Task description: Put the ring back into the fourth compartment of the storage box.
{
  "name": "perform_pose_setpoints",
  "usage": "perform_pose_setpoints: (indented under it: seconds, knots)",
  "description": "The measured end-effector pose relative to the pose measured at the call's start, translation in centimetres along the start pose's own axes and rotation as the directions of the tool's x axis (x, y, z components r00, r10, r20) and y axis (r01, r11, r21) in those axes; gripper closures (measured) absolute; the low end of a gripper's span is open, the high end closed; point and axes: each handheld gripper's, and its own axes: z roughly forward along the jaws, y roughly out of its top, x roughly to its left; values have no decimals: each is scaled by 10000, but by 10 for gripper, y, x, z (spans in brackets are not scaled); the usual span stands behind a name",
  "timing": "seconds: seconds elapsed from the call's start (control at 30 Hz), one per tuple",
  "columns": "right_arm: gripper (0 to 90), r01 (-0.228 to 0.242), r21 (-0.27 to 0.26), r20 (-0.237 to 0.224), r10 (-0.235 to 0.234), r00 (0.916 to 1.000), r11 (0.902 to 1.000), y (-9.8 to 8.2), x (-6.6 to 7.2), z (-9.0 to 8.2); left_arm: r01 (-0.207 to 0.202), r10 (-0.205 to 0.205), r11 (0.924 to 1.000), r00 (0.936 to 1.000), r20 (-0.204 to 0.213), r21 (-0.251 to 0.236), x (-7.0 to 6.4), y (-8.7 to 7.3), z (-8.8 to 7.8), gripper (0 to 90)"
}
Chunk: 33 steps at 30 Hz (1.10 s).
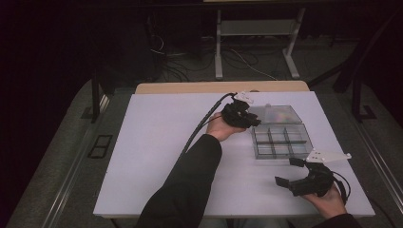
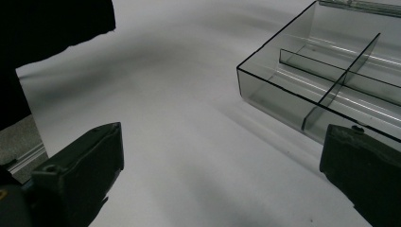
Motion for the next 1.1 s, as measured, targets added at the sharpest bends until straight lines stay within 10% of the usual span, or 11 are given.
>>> perform_pose_setpoints:
  seconds: [0.57,1.1]
  knots:
    - [0,89,71,-58,-88,9999,9999,1,1,1,1068,-1078,9916,9941,-104,-724,5,-13,26,691]
    - [0,125,120,-116,-124,9999,9998,1,0,2,1108,-1101,9923,9938,148,-546,-1,-23,49,678]
